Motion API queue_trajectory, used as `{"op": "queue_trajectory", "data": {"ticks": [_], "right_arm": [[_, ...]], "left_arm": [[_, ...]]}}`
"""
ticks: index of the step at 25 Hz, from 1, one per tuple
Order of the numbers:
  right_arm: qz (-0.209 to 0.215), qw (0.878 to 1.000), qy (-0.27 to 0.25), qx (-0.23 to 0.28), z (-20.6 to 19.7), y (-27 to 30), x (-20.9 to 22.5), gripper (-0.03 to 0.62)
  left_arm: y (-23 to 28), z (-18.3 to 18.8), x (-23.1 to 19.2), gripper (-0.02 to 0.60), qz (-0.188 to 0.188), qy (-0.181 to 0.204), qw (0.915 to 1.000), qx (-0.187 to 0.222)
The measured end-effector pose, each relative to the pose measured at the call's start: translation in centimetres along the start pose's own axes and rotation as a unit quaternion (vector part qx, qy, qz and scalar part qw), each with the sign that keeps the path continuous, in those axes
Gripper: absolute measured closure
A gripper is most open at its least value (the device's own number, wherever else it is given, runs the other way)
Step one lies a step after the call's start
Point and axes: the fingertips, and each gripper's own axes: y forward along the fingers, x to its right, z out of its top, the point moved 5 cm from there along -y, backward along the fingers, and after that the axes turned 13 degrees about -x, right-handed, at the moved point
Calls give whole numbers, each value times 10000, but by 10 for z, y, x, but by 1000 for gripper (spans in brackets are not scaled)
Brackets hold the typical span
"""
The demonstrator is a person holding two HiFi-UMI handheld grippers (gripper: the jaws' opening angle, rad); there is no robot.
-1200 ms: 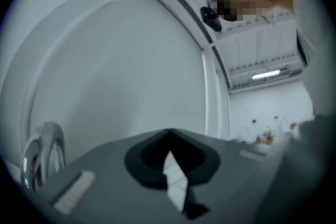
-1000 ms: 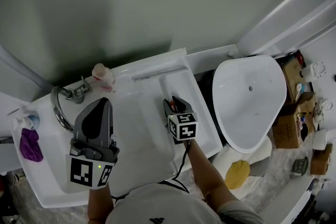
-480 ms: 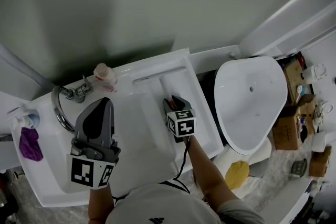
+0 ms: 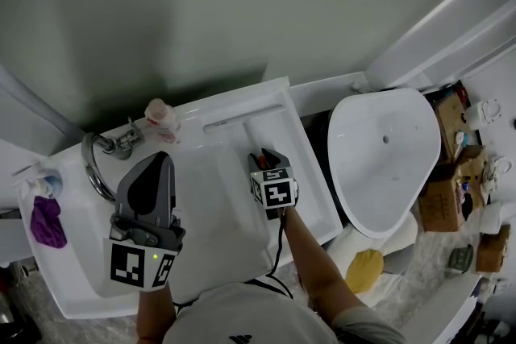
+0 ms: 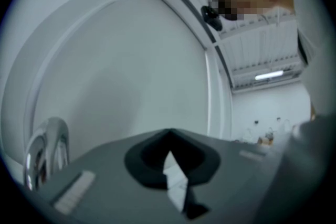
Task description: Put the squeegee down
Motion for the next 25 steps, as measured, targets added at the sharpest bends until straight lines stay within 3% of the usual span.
{"op": "queue_trajectory", "data": {"ticks": [8,11,14,25], "right_arm": [[-74,9990,31,434,3,-26,0,442],[-117,9975,67,688,4,-44,0,492],[-157,9952,160,952,2,-61,-1,584],[-192,9832,123,1809,-7,-128,-16,594]], "left_arm": [[-7,5,7,574,-13,67,10000,52],[-9,8,13,574,-41,109,9999,78],[-13,11,18,574,-77,156,9998,133],[-44,19,43,574,-141,283,9990,314]]}}
